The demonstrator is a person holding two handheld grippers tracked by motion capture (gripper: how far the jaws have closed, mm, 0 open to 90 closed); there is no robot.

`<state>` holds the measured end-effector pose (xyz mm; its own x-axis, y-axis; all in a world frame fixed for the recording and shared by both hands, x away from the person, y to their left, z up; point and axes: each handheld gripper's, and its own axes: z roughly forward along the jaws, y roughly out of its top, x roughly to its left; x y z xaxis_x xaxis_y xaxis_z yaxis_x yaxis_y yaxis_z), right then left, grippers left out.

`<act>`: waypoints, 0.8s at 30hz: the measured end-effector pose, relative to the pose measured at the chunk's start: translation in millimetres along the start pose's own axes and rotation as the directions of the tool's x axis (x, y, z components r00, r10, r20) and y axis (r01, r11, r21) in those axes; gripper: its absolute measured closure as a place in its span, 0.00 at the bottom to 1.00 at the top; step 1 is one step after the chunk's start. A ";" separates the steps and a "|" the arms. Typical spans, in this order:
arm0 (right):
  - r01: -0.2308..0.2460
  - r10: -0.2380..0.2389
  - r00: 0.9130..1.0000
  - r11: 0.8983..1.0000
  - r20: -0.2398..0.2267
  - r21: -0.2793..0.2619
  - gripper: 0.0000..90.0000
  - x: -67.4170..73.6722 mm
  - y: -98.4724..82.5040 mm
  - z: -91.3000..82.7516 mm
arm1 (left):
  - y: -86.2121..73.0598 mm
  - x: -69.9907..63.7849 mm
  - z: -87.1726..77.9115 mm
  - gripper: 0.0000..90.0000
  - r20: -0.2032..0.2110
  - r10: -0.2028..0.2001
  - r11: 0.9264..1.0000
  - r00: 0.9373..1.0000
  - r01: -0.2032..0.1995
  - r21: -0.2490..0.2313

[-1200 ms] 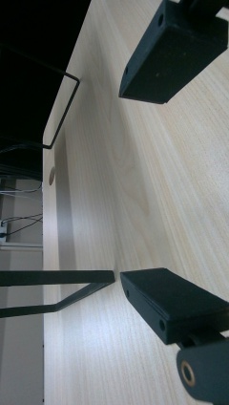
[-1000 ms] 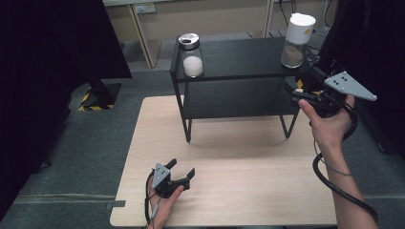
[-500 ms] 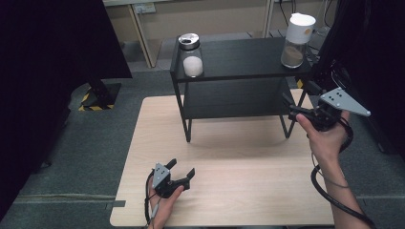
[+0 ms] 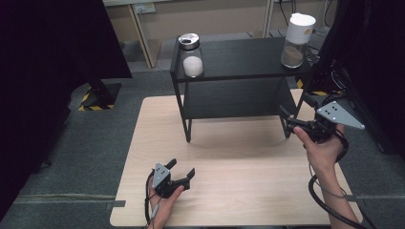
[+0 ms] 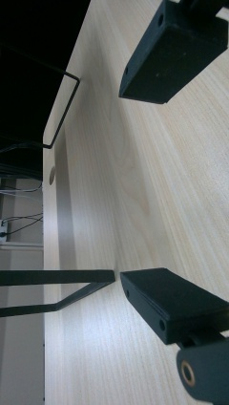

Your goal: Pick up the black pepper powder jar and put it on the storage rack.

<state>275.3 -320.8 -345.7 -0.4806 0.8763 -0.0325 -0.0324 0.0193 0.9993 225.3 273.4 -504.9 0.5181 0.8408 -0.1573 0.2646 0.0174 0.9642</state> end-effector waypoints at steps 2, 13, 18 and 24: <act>-0.004 0.004 1.000 1.000 -0.003 0.007 0.12 -0.2 -3.6 -0.1 | -0.2 0.0 0.0 0.12 0.000 -0.001 1.000 1.000 0.001 -0.001; -0.022 0.023 1.000 0.999 -0.007 0.048 0.11 0.8 -19.8 -0.3 | -0.1 0.0 -0.1 0.12 0.000 -0.001 1.000 1.000 0.001 -0.001; -0.028 0.028 1.000 0.997 -0.008 0.071 0.11 0.7 -27.9 -2.6 | -0.2 -0.3 -0.1 0.12 -0.001 0.000 1.000 1.000 0.000 -0.001; -0.033 0.035 0.999 0.993 -0.012 0.115 0.11 0.8 -41.0 -6.3 | -0.1 -0.4 0.0 0.12 -0.002 0.001 1.000 1.000 -0.001 0.000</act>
<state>270.8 -323.9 -386.9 -0.4922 0.8705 0.0019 0.0848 0.0457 0.9953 225.1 273.1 -504.9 0.5166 0.8419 -0.1563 0.2640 0.0171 0.9644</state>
